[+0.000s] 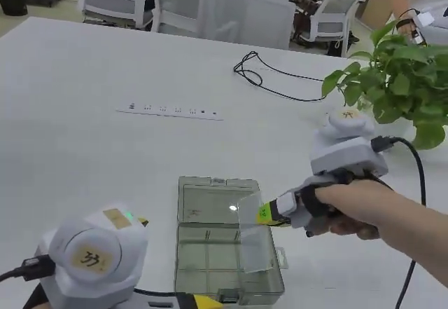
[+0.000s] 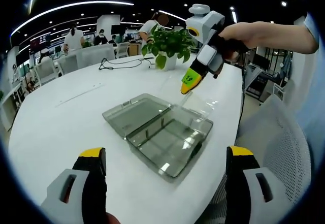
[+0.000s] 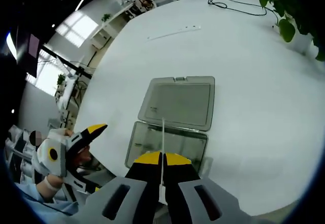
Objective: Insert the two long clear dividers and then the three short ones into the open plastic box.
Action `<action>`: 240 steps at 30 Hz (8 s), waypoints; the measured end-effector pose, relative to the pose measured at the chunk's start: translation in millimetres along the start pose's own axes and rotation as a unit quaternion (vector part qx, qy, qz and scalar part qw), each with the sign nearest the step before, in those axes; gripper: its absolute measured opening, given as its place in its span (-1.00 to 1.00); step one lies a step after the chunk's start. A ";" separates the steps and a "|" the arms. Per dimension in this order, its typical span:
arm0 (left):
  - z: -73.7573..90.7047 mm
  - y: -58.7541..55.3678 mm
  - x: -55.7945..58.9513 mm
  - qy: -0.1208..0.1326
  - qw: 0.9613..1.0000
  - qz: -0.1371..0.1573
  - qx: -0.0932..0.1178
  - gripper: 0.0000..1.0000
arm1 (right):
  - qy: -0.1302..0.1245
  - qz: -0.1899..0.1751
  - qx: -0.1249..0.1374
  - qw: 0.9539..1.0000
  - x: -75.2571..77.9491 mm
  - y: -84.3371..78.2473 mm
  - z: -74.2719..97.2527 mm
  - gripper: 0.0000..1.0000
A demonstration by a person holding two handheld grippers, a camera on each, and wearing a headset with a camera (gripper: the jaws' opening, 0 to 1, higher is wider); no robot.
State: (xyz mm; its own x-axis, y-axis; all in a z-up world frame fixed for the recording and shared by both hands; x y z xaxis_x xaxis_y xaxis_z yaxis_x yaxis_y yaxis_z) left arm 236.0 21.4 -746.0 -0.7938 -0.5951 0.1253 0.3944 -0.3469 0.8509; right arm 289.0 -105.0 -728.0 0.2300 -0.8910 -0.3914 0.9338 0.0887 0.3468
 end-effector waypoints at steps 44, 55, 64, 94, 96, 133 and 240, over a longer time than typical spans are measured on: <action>-0.9 -17.4 7.9 -0.015 1.000 0.019 0.001 0.89 | -0.079 -0.069 -0.151 0.983 21.0 -15.9 -28.9 -0.96; -2.1 -19.9 6.8 -0.018 0.999 0.027 0.001 0.87 | -0.082 -0.066 -0.158 0.982 21.0 -15.8 -35.4 -0.96; -1.7 -22.7 4.5 -0.016 0.999 0.029 -0.001 0.86 | -0.085 -0.063 -0.167 0.980 21.2 -14.9 -37.7 -0.96; -3.9 -27.7 2.4 -0.021 0.999 0.034 -0.004 0.83 | -0.101 -0.065 -0.182 0.976 18.7 -18.7 -43.0 -0.96; -4.0 -27.9 2.0 -0.021 0.999 0.033 -0.004 0.82 | -0.102 -0.063 -0.181 0.976 17.6 -19.0 -43.3 -0.96; -4.9 -31.5 0.6 -0.021 0.999 0.033 -0.009 0.81 | -0.140 0.013 -0.163 0.977 14.6 -24.4 -65.2 -0.94; 49.9 -54.4 -97.5 0.134 0.983 0.098 -0.075 0.74 | -0.011 0.149 0.228 0.962 29.5 -45.5 11.0 0.99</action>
State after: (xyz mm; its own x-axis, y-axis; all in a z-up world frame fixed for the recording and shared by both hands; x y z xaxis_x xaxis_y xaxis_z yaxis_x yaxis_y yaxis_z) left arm 268.9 134.5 -779.1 -0.5534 -0.8236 0.1247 0.6078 -0.2969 0.7365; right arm 250.3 -140.2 -746.0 0.4586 -0.8657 -0.2004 0.6090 0.1420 0.7803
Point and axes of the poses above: the centre of the closed fingertips' face, and the gripper's own axes: z roughly backward along the fingers, x roughly to its right, y roughly out of its top, the point moved 2 cm from there along z, roughly backward along the fingers, and after that the axes turned 4 degrees about -y, right-handed, at the moved point
